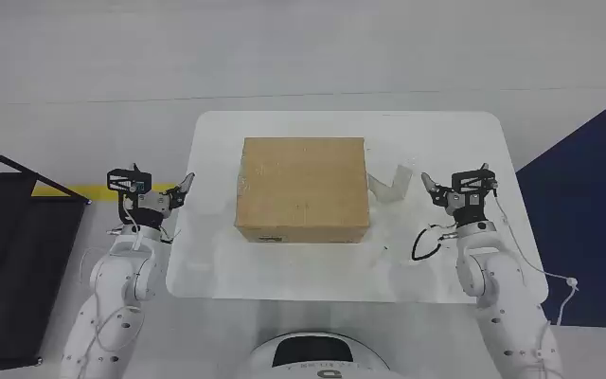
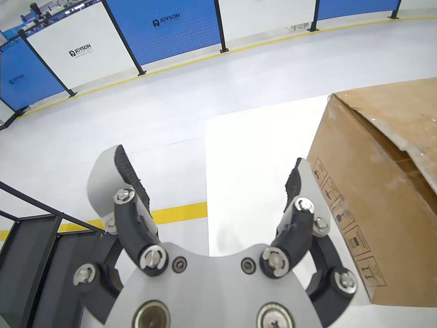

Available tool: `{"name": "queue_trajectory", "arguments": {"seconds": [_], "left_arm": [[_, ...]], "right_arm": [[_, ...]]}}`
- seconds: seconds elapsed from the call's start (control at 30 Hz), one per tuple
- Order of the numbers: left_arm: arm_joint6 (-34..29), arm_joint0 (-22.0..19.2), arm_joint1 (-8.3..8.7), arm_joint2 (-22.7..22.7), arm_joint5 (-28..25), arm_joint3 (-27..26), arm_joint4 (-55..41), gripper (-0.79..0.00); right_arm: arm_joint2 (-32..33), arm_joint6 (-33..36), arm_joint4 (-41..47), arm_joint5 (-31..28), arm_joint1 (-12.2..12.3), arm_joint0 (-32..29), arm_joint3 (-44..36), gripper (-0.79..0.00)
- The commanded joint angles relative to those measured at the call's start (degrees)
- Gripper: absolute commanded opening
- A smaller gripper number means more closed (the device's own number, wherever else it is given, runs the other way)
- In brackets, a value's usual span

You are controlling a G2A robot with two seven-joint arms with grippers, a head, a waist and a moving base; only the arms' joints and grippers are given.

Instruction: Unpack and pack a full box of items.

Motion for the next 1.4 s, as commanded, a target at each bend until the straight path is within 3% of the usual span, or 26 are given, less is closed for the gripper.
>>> {"name": "queue_trajectory", "arguments": {"seconds": [0.0,0.5,0.83,1.37], "left_arm": [[0.00,0.00,0.00,0.00,0.00,0.00,0.00,-0.001],[0.00,0.00,0.00,0.00,0.00,0.00,0.00,0.000],[0.00,0.00,0.00,0.00,0.00,0.00,0.00,0.000],[0.00,0.00,0.00,0.00,0.00,0.00,0.00,0.000]], "right_arm": [[0.00,0.00,0.00,0.00,0.00,0.00,0.00,0.000],[-0.39,-0.03,-0.45,-0.54,0.00,-0.01,-0.17,0.000],[-9.79,3.62,-9.51,-4.47,-0.54,3.18,-0.85,0.000],[-9.81,1.85,-2.45,-23.35,0.06,5.41,0.73,0.000]]}}
